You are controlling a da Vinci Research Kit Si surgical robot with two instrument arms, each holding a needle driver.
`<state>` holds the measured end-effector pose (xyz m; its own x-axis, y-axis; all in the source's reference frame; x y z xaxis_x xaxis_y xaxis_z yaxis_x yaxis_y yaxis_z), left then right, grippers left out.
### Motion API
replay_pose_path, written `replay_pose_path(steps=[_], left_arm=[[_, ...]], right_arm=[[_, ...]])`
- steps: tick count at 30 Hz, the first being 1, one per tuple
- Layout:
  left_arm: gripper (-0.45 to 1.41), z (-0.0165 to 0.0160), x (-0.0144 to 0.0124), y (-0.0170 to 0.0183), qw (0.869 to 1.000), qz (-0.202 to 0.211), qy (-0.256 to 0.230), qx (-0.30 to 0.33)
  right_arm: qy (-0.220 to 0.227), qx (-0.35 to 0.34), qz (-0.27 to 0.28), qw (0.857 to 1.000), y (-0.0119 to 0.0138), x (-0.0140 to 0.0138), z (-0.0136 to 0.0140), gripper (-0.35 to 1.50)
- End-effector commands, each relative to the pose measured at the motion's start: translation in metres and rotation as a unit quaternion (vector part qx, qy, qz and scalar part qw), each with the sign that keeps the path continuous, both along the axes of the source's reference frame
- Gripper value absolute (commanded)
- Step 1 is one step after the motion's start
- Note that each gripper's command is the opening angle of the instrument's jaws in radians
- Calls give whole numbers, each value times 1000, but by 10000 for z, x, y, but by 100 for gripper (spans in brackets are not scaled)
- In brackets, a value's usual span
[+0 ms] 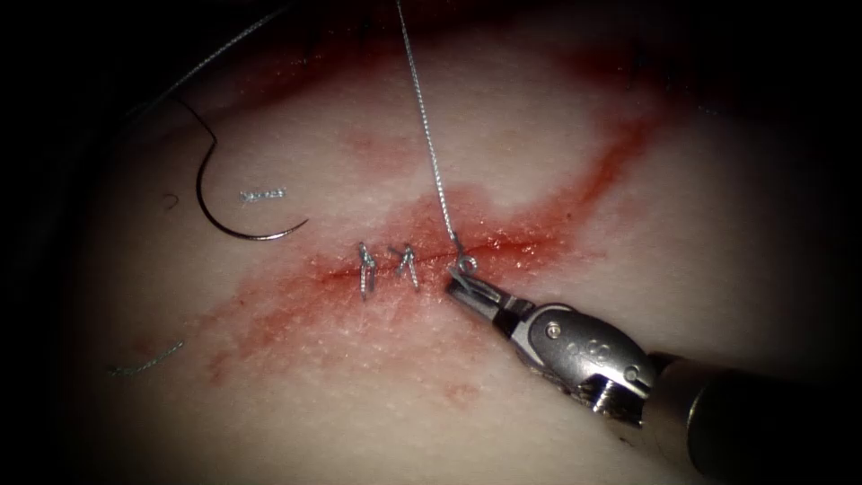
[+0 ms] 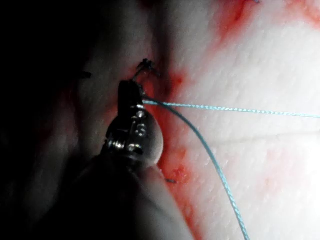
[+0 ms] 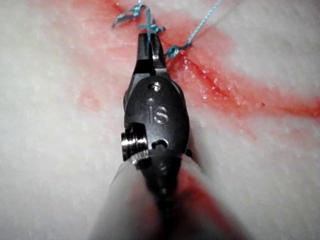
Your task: Wound Closure
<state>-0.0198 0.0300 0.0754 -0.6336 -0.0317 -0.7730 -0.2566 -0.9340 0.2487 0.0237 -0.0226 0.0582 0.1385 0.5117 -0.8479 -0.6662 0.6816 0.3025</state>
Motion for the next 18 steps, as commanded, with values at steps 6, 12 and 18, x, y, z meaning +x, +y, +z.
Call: replay_pose_path(steps=[6, 12, 18], left_arm=[[-45, 8, -15, 26, 999, -10, 17, -37], [-45, 6, -19, 43, 998, -16, 27, -59], [-45, 5, -20, 47, 995, -15, 53, -86]], right_arm=[[1, -1, -30, 1000, -27, 10, 14, -35], [-6, -11, -45, 999, -42, 12, 16, -35], [-26, 2, -78, 997, -63, 11, 18, -35]])
